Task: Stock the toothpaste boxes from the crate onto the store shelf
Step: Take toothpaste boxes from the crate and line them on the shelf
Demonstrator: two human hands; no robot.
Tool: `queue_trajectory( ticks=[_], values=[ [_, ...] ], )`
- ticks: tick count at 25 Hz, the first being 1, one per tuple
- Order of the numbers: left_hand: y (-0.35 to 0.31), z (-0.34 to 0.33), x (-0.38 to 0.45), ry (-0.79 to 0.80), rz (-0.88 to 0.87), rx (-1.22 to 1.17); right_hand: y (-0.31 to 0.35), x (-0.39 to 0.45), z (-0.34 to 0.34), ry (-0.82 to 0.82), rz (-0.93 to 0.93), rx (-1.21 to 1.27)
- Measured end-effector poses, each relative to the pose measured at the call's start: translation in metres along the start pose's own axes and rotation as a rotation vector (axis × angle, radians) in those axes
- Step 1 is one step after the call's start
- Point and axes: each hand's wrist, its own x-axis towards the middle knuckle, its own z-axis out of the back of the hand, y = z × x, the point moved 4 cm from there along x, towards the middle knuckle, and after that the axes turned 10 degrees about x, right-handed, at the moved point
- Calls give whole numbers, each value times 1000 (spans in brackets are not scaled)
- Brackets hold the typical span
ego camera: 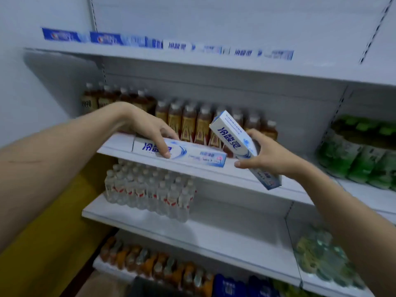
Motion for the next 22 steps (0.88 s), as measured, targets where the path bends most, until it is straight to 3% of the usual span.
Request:
queue_trajectory(
  ticks=[7, 14, 19, 22],
  values=[
    [-13, 118, -74, -364, -30, -39, 91, 34, 84, -126, 150, -88],
    [7, 197, -77, -652, -43, -54, 152, 73, 145, -280, 211, -322],
    [22, 239, -39, -870, -64, -23, 166, 109, 178, -361, 97, -455],
    [28, 257, -8, -921, -81, 26, 161, 132, 189, -334, -3, -519]
  ],
)
